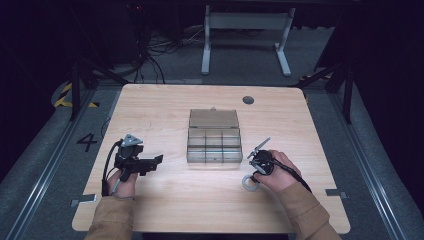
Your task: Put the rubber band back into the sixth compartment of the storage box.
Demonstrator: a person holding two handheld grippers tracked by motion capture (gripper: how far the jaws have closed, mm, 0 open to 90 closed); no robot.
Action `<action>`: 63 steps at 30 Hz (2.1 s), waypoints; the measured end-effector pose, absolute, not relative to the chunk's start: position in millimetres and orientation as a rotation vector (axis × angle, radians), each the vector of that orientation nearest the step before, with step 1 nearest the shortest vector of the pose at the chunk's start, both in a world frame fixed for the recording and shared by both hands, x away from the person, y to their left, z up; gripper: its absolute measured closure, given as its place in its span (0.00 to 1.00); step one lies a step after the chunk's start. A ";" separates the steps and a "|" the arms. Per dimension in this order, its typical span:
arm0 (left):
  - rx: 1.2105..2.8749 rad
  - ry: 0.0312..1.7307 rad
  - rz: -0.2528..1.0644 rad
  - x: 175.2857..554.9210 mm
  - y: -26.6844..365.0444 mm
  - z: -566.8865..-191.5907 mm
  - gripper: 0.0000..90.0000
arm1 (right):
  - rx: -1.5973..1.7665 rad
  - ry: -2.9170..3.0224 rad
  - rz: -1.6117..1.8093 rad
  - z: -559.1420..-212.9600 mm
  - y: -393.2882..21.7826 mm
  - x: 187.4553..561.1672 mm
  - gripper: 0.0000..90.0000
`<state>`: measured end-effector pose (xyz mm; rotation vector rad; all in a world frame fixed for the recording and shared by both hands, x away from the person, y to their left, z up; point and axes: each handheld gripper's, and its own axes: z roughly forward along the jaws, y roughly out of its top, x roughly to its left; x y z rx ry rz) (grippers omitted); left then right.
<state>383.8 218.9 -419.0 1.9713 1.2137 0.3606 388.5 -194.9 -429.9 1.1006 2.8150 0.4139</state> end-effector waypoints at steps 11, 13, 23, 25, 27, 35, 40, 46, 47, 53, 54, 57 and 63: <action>1.973 1.216 0.361 383.6 218.9 -418.9 0.18 | 1.069 2.800 0.375 -429.8 -191.0 386.9 0.92; 1.973 1.218 0.361 383.7 218.9 -419.0 0.18 | 1.064 2.805 0.373 -429.7 -190.7 387.0 0.92; 1.965 1.220 0.361 383.9 219.3 -419.3 0.18 | 1.079 2.795 0.394 -426.7 -192.7 386.7 0.92; 1.974 1.219 0.358 384.1 219.1 -419.3 0.18 | 1.090 2.788 0.415 -422.8 -194.2 386.1 0.92; 1.975 1.220 0.360 384.0 218.9 -419.2 0.18 | 1.098 2.785 0.429 -419.8 -195.6 385.8 0.92; 1.972 1.222 0.360 383.9 218.6 -419.3 0.18 | 1.112 2.778 0.475 -410.6 -201.0 385.4 0.92; 1.972 1.225 0.357 384.3 219.3 -419.7 0.18 | 1.120 2.774 0.514 -402.6 -202.6 384.9 0.92; 1.970 1.224 0.361 384.2 219.4 -419.8 0.18 | 1.105 2.770 0.554 -392.3 -202.8 384.5 0.92; 1.971 1.225 0.360 384.3 219.3 -419.9 0.18 | 1.101 2.766 0.563 -390.2 -202.7 385.0 0.92; 1.970 1.226 0.359 384.3 219.4 -419.9 0.18 | 1.081 2.755 0.572 -377.7 -200.5 388.9 0.92; 1.970 1.226 0.360 384.5 219.5 -420.0 0.18 | 1.078 2.752 0.572 -375.2 -199.9 389.9 0.92; 1.968 1.224 0.359 384.3 219.6 -419.9 0.18 | 1.071 2.750 0.575 -370.1 -198.8 392.9 0.92; 1.969 1.223 0.359 384.2 219.6 -419.9 0.18 | 1.064 2.749 0.598 -356.8 -197.2 399.0 0.92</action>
